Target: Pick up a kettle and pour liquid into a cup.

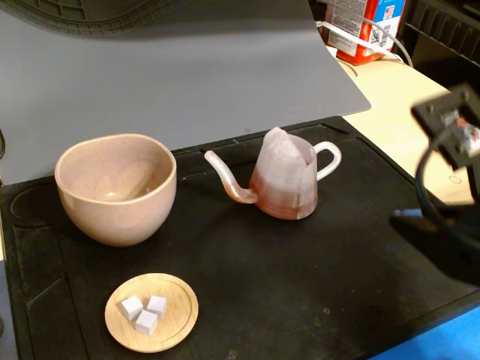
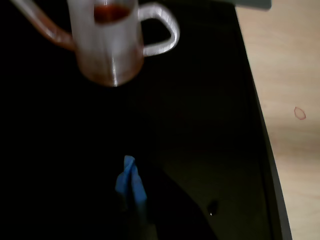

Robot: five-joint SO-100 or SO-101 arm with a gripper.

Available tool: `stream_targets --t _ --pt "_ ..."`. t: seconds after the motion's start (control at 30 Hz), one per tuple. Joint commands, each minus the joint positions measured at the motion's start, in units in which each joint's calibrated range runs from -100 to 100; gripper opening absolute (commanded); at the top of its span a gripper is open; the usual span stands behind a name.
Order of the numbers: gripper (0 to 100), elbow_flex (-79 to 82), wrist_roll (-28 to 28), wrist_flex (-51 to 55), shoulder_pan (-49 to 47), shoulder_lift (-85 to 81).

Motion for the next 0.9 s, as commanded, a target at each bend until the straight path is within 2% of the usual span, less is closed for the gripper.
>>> stream_targets --t 0.0,0.1,0.2,0.47,0.53,0.57,0.67,0.73,0.83,0.87 --pt "1 -9.5 0.3 -7.5 -0.1 10.6" --pt "1 -13.0 0.4 -10.2 0.0 16.2" --pt "1 -14.4 2.7 -19.1 -0.6 25.5" --pt "0 -18.3 2.8 -23.1 -0.7 34.0" --pt "0 -21.2 4.1 -31.9 -0.7 44.2" --pt "0 -21.2 7.3 -35.2 -0.4 48.3" --pt "0 -21.9 7.7 -46.0 0.0 55.5" --pt "1 -25.7 11.8 -51.8 1.8 61.3" --pt "1 -29.2 12.0 -54.9 3.4 66.4" --pt "5 -31.5 12.0 -54.9 3.3 68.2"
